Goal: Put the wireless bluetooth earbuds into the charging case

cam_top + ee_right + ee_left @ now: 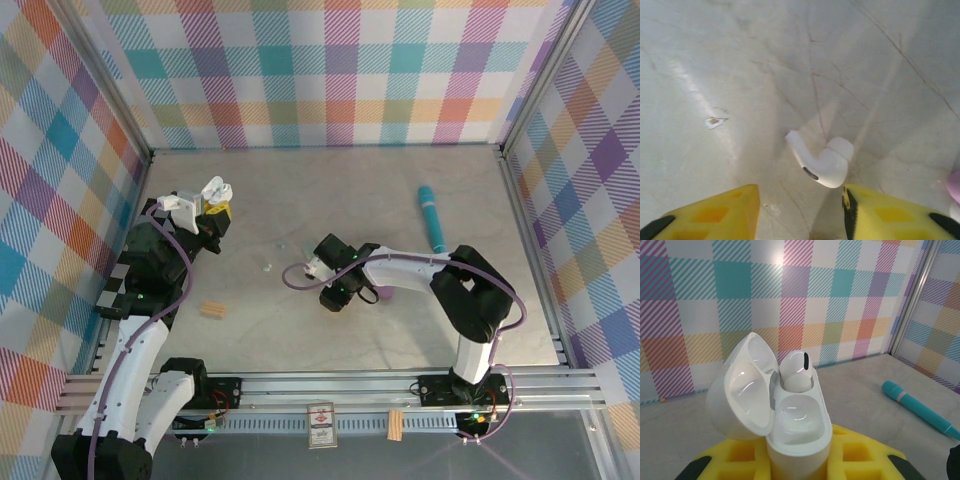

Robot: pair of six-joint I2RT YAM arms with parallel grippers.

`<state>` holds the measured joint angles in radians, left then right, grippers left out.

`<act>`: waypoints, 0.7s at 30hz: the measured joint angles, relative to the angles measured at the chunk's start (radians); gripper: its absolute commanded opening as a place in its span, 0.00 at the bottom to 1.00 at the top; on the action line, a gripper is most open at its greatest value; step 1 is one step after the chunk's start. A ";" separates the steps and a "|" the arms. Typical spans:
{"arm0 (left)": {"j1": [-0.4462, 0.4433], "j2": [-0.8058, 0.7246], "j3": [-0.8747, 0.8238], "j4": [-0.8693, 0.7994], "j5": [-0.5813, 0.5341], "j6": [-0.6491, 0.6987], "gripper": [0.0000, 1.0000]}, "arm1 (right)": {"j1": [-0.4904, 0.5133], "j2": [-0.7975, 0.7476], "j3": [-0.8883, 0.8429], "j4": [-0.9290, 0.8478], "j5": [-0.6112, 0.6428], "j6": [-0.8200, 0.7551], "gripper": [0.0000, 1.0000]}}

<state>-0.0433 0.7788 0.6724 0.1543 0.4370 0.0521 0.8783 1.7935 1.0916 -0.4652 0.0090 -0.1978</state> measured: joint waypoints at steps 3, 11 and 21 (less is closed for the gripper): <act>0.000 0.000 0.000 0.000 0.006 0.000 0.00 | 0.000 -0.037 -0.003 0.011 -0.030 0.006 0.62; 0.000 0.008 0.000 -0.003 0.019 0.000 0.00 | -0.008 -0.122 0.011 0.035 0.003 0.317 0.63; 0.000 0.025 0.000 0.001 0.045 0.001 0.00 | -0.036 0.019 0.198 -0.143 0.023 0.791 0.46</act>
<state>-0.0433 0.8040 0.6720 0.1555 0.4820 0.0532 0.8425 1.8130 1.2896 -0.6086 0.0322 0.5934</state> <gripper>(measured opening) 0.198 0.485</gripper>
